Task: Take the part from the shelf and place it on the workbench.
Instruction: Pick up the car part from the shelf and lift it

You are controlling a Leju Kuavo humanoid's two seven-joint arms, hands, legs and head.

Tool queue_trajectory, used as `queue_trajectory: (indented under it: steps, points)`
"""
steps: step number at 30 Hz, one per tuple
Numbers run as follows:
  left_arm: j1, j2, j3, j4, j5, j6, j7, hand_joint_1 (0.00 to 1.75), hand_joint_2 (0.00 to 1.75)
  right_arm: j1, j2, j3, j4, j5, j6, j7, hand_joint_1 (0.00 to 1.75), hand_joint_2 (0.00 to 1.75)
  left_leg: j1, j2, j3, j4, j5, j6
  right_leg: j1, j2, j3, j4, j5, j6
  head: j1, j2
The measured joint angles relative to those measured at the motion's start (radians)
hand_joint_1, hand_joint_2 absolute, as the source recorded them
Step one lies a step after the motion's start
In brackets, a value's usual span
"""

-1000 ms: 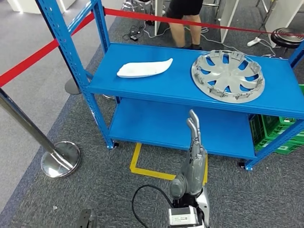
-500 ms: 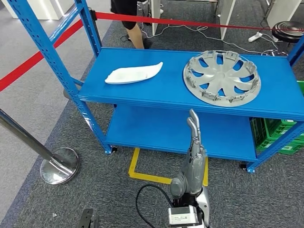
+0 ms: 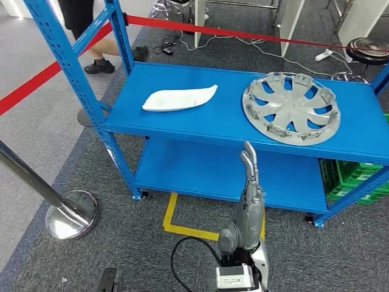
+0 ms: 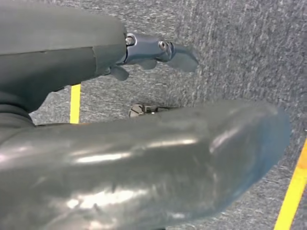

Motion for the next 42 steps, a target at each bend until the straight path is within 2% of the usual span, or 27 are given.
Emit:
queue_trajectory:
  steps: [2, 3, 4, 6, 8, 9, 13, 15, 17, 18, 19, 20, 22, 23, 25, 28, 29, 30, 32, 33, 34, 35, 37, 38, 39, 40, 42]
  points:
    - [0.0, 0.0, 0.0, 0.0, 0.0, -0.006, -0.004, 0.0, 0.0, 0.0, -0.001, 0.0, 0.0, 0.0, -0.001, 0.0, 0.0, 0.0, 0.0, -0.001, 0.002, 0.0, -0.008, 0.004, -0.001, -0.002, -0.07, 0.131, -0.055, 0.005, 0.002, 0.0]
    - [0.001, 0.0, 0.0, 0.0, 0.0, -0.012, -0.007, 0.0, 0.0, 0.0, -0.001, 0.0, 0.0, 0.0, -0.002, 0.0, 0.0, 0.0, -0.001, -0.002, 0.004, 0.0, -0.015, 0.006, -0.002, -0.002, -0.091, 0.165, -0.056, 0.007, 0.002, 0.0]
    - [0.003, 0.0, 0.0, 0.0, 0.0, -0.019, -0.01, 0.0, 0.0, 0.0, -0.001, 0.0, 0.0, -0.001, -0.002, 0.0, 0.0, 0.0, -0.001, -0.003, 0.009, 0.0, -0.022, 0.006, -0.002, -0.002, -0.092, 0.158, -0.037, 0.007, 0.003, 0.0]
    - [0.005, -0.001, 0.0, 0.0, -0.003, -0.035, -0.018, 0.0, 0.0, 0.0, -0.001, 0.0, 0.0, -0.001, -0.003, 0.0, 0.0, 0.0, 0.0, -0.004, 0.026, 0.0, -0.036, 0.002, -0.003, -0.003, -0.04, 0.045, 0.04, 0.007, 0.003, 0.0]
    - [0.005, -0.001, 0.0, 0.0, -0.006, -0.048, -0.024, 0.0, 0.0, 0.0, -0.001, 0.0, 0.0, -0.001, -0.003, 0.0, 0.0, 0.0, -0.004, -0.005, 0.041, 0.004, -0.051, -0.008, -0.004, -0.002, 0.023, -0.077, 0.079, 0.001, 0.003, 0.0]
    - [0.005, -0.001, 0.0, 0.0, -0.006, -0.051, -0.025, 0.0, 0.0, 0.0, -0.001, 0.0, 0.0, -0.001, -0.004, 0.0, 0.0, 0.0, -0.006, -0.005, 0.046, 0.004, -0.058, -0.013, -0.003, -0.001, 0.039, -0.106, 0.081, -0.005, 0.002, 0.0]
    - [0.004, -0.002, 0.0, -0.001, -0.007, -0.053, -0.027, 0.0, 0.0, 0.001, 0.0, 0.0, -0.001, 0.0, -0.005, 0.0, 0.0, 0.0, -0.005, -0.005, 0.056, 0.013, -0.075, -0.034, -0.003, 0.002, 0.064, -0.117, 0.062, -0.034, 0.0, 0.0]
    - [0.003, -0.002, 0.0, -0.002, -0.007, -0.054, -0.028, 0.0, 0.0, 0.001, 0.0, 0.0, -0.001, 0.001, -0.005, -0.001, 0.0, 0.0, -0.004, -0.004, 0.009, 0.1, -0.098, -0.044, -0.008, 0.001, 0.087, -0.12, 0.048, -0.043, -0.006, 0.0]
    - [0.006, -0.002, 0.001, -0.002, -0.007, -0.054, -0.028, 0.0, 0.0, 0.001, 0.0, 0.0, -0.001, 0.001, -0.005, -0.001, 0.0, 0.0, -0.003, -0.004, -0.091, 0.241, -0.133, -0.048, -0.01, 0.0, 0.11, -0.121, 0.026, -0.047, -0.01, 0.0]
    - [0.009, -0.002, 0.001, -0.002, -0.007, -0.054, -0.029, 0.0, 0.0, 0.001, 0.0, 0.0, -0.001, 0.001, -0.005, -0.001, 0.0, 0.0, -0.002, -0.004, -0.138, 0.289, -0.13, -0.048, -0.011, 0.002, 0.126, -0.122, 0.013, -0.046, -0.01, 0.0]
    - [0.012, -0.002, 0.001, -0.002, -0.007, -0.054, -0.028, 0.0, 0.0, 0.001, 0.0, 0.0, -0.001, 0.001, -0.005, -0.001, 0.0, 0.0, -0.002, -0.004, -0.17, 0.306, -0.106, -0.048, -0.012, 0.004, 0.144, -0.126, -0.001, -0.044, -0.01, 0.0]
    - [0.014, -0.001, 0.001, -0.002, -0.007, -0.054, -0.029, 0.0, 0.0, 0.001, 0.0, 0.0, -0.001, 0.001, -0.005, -0.001, 0.0, 0.0, -0.002, -0.004, -0.181, 0.28, -0.056, -0.046, -0.014, 0.006, 0.168, -0.132, -0.016, -0.042, -0.01, 0.0]
    - [0.017, -0.001, 0.001, -0.001, -0.007, -0.054, -0.029, 0.0, 0.0, 0.001, 0.0, 0.0, -0.001, 0.001, -0.005, -0.001, 0.0, 0.0, -0.003, 0.001, -0.156, 0.145, 0.068, -0.043, -0.016, 0.009, 0.225, -0.156, -0.045, -0.036, -0.01, 0.0]
    - [0.018, -0.001, 0.001, -0.001, -0.007, -0.054, -0.029, 0.0, 0.0, 0.001, 0.0, 0.0, -0.001, 0.0, -0.005, -0.001, 0.0, 0.0, -0.003, 0.005, -0.134, 0.073, 0.107, -0.042, -0.016, 0.011, 0.256, -0.172, -0.06, -0.031, -0.012, 0.0]
    - [0.017, -0.002, 0.002, -0.001, -0.007, -0.052, -0.029, 0.0, 0.0, 0.0, 0.0, 0.001, -0.001, 0.0, -0.004, 0.0, 0.0, 0.0, -0.004, 0.012, -0.097, 0.0, 0.119, -0.035, -0.013, 0.015, 0.318, -0.217, -0.081, -0.021, -0.014, 0.0]
    - [0.004, -0.005, 0.002, -0.002, -0.01, -0.021, -0.022, 0.0, 0.0, 0.0, 0.0, 0.003, -0.003, 0.002, -0.004, 0.0, 0.0, 0.0, -0.001, 0.005, -0.055, -0.009, 0.09, -0.016, -0.011, 0.011, 0.4, -0.278, -0.095, -0.005, -0.01, 0.0]
    - [0.0, -0.005, 0.002, -0.002, -0.012, -0.005, -0.017, 0.0, 0.0, -0.001, 0.0, 0.004, -0.004, 0.002, -0.005, 0.0, 0.0, 0.0, 0.001, 0.003, -0.046, -0.01, 0.082, -0.01, -0.011, 0.006, 0.397, -0.257, -0.109, 0.0, -0.006, 0.0]
    - [-0.003, -0.005, 0.002, -0.002, -0.013, 0.008, -0.012, 0.0, 0.0, -0.001, 0.0, 0.004, -0.004, 0.002, -0.006, 0.0, 0.0, 0.0, 0.003, 0.002, -0.04, -0.012, 0.074, -0.003, -0.011, 0.002, 0.366, -0.201, -0.133, 0.004, -0.004, 0.0]
    - [-0.004, -0.005, 0.003, -0.002, -0.015, 0.023, -0.004, 0.0, 0.0, 0.0, -0.001, 0.005, -0.005, 0.002, -0.007, 0.0, 0.0, 0.0, -0.001, 0.002, -0.035, -0.012, 0.059, 0.007, -0.01, -0.002, 0.24, -0.022, -0.189, 0.008, 0.0, 0.0]
    - [-0.003, -0.005, 0.004, -0.002, -0.016, 0.028, -0.001, 0.0, 0.0, 0.0, -0.002, 0.005, -0.005, 0.002, -0.008, 0.001, 0.0, 0.0, -0.003, 0.001, -0.031, -0.011, 0.052, 0.01, -0.01, -0.002, 0.174, 0.052, -0.199, 0.008, 0.0, 0.0]
    - [-0.001, -0.005, 0.004, -0.002, -0.016, 0.03, 0.001, 0.0, 0.0, -0.001, -0.002, 0.005, -0.005, 0.001, -0.008, 0.001, 0.0, 0.0, -0.005, 0.0, -0.025, -0.011, 0.045, 0.012, -0.009, -0.002, 0.124, 0.089, -0.184, 0.006, 0.0, 0.0]
    - [0.002, -0.005, 0.005, -0.002, -0.016, 0.033, 0.003, 0.0, 0.0, -0.001, -0.002, 0.005, -0.005, 0.001, -0.008, 0.002, 0.0, 0.0, -0.007, -0.003, -0.017, -0.011, 0.037, 0.013, -0.008, -0.002, 0.093, 0.083, -0.142, 0.003, 0.0, 0.0]
    - [0.006, -0.006, 0.006, -0.002, -0.017, 0.037, 0.004, 0.0, 0.0, -0.001, -0.002, 0.005, -0.005, 0.001, -0.008, 0.002, 0.0, 0.0, -0.009, -0.009, 0.004, -0.011, 0.02, 0.011, -0.005, -0.002, 0.077, -0.029, -0.011, -0.007, 0.0, 0.0]
    - [0.007, -0.006, 0.006, -0.002, -0.017, 0.039, 0.005, 0.0, 0.0, -0.001, -0.003, 0.004, -0.004, 0.001, -0.008, 0.002, 0.0, 0.0, -0.011, -0.012, 0.012, -0.009, 0.013, 0.007, -0.003, -0.002, 0.078, -0.087, 0.042, -0.012, -0.001, 0.0]
    - [0.007, -0.006, 0.006, -0.002, -0.017, 0.04, 0.005, 0.0, 0.0, -0.001, -0.004, 0.004, -0.004, 0.0, -0.008, 0.002, 0.0, 0.0, -0.012, -0.014, 0.015, -0.007, 0.009, 0.003, -0.001, -0.001, 0.079, -0.125, 0.074, -0.015, -0.002, 0.0]
    - [0.009, -0.006, 0.007, -0.002, -0.017, 0.041, 0.007, 0.0, 0.0, -0.001, -0.004, 0.004, -0.003, 0.0, -0.008, 0.003, 0.0, 0.0, -0.013, -0.014, 0.015, -0.006, 0.005, -0.001, 0.001, 0.001, 0.077, -0.142, 0.087, -0.018, -0.004, 0.0]
    - [0.009, -0.007, 0.007, -0.002, -0.017, 0.042, 0.008, 0.0, 0.0, -0.001, -0.004, 0.004, -0.003, -0.001, -0.008, 0.004, 0.0, 0.0, -0.012, -0.015, 0.015, -0.005, 0.002, -0.009, 0.002, 0.005, 0.079, -0.143, 0.085, -0.022, -0.006, 0.0]
